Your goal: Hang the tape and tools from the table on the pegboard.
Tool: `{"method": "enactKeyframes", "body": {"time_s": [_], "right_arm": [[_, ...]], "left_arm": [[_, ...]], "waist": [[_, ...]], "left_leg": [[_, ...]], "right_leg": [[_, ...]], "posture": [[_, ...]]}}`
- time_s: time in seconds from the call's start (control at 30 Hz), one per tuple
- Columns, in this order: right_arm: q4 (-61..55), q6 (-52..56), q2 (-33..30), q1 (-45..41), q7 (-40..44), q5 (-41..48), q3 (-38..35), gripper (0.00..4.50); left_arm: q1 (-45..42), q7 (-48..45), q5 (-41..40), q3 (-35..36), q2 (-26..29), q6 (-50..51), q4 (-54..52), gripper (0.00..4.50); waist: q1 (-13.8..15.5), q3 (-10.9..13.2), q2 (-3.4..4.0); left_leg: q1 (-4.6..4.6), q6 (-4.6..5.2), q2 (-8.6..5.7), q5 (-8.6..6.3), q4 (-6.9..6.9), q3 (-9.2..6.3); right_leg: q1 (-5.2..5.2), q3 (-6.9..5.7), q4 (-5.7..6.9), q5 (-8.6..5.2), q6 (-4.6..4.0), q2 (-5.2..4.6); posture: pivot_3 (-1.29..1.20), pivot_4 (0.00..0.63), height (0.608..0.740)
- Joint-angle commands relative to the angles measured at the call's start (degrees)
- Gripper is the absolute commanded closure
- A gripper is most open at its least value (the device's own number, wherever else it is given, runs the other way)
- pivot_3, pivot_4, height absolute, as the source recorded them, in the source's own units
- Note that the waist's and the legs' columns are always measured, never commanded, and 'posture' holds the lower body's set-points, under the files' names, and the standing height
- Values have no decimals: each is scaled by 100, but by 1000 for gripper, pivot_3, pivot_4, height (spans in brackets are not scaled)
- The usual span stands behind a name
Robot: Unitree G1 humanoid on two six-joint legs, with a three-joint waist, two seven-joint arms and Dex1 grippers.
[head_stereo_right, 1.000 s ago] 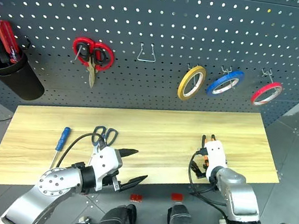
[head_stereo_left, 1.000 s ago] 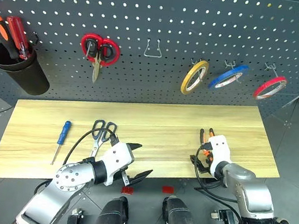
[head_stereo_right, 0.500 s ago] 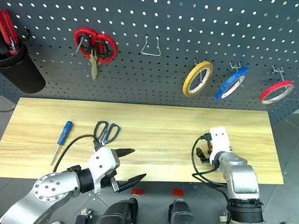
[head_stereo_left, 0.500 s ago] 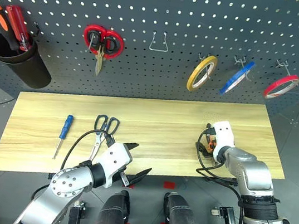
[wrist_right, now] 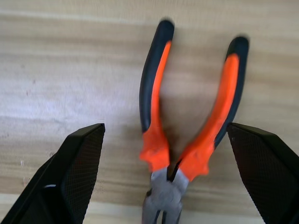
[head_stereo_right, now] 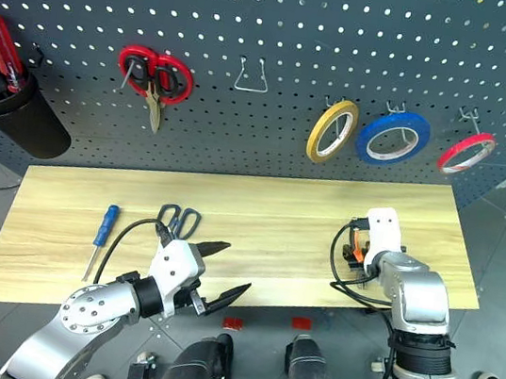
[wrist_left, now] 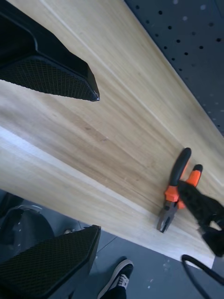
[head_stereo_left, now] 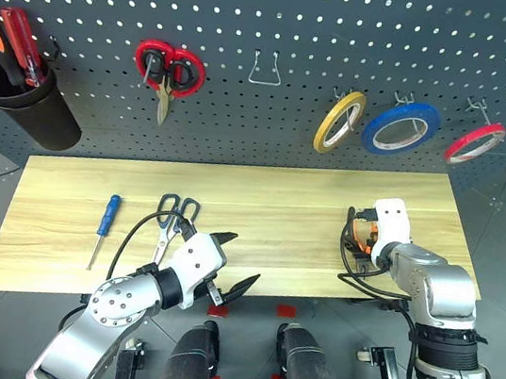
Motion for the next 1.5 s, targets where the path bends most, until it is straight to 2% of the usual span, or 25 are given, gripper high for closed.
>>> {"method": "enactKeyframes", "body": {"time_s": [0.03,0.5,1.03,1.5], "right_arm": [[147,107,106,1,-140,34,-245,46],[1151,-387,346,-406,-523,-21,-429,46],[2481,-1218,365,-1037,-354,-80,-92,46],[2873,-1666,196,-1168,110,-159,402,46]], "left_arm": [[85,-13,-3,1,-8,-36,-163,0],[198,3,-6,30,43,53,-328,0],[139,-65,-108,64,103,148,-437,0],[132,-42,-98,79,86,171,-457,0]], "waist": [[0,11,0],[-3,69,-2],[1,72,-9],[8,75,-15]], "left_leg": [[0,0,0,0,0,-1],[-14,-1,1,0,-2,4],[-13,-2,4,1,-3,1],[-13,-3,5,1,-4,0]], "right_leg": [[0,0,0,0,0,0],[-18,0,-1,0,0,0],[-17,-1,-1,0,1,1],[-17,0,-2,0,0,1]], "posture": [[-190,432,740],[-190,432,740],[-137,431,740],[-124,431,740]]}}
